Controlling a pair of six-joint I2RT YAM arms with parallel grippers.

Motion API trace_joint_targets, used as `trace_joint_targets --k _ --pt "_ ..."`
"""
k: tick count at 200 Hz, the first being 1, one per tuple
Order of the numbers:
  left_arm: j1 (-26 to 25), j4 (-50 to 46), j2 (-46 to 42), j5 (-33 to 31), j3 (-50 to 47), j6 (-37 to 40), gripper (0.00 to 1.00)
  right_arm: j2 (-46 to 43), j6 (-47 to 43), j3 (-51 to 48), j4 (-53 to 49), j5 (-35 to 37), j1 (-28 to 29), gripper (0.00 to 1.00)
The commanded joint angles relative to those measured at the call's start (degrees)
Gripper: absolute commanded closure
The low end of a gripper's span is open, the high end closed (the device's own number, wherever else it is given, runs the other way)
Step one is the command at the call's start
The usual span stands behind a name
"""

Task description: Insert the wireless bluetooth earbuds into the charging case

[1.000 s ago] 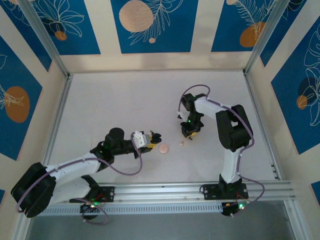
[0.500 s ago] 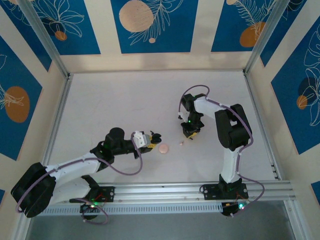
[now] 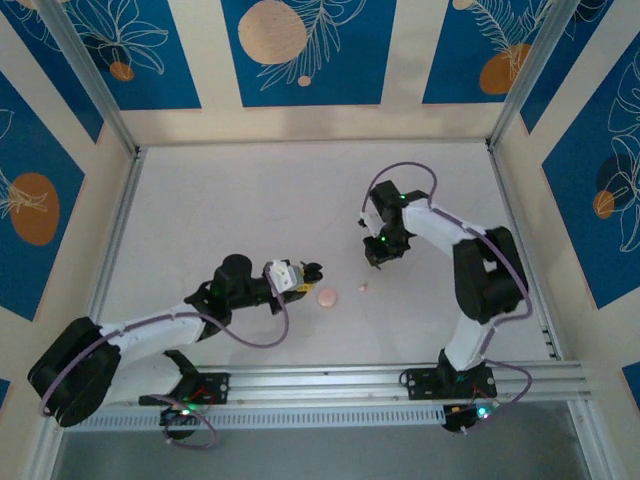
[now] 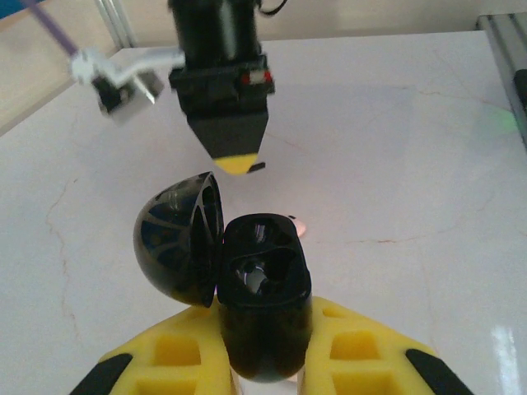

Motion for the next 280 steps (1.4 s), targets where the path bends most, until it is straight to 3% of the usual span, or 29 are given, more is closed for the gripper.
trace_joint_targets --k 1,73,112,189,280 --pt "0.02 9.15 2.20 -2.50 0.64 -0.88 0.86 -7.88 5.07 -4.68 9.18 -6.91 -1.38 0.83" --pt "-1.12 21.73 10.43 -3.77 2.06 -4.87 0.86 -29.36 18.60 -23.45 39.90 -22.08 -3.82 0.83" --pt "-1.32 26.36 14.77 -3.31 4.61 -7.54 0.86 -35.39 25.28 -30.86 55.76 -24.51 -3.04 0.83" --pt "-1.36 34.74 19.93 -5.05 6.77 -12.00 0.86 -37.15 29.64 -36.11 71.52 -22.08 2.73 0.82" --pt "-1.41 36.17 20.41 -6.18 6.78 -12.62 0.86 -36.53 28.61 -36.52 76.25 -23.09 6.58 0.82"
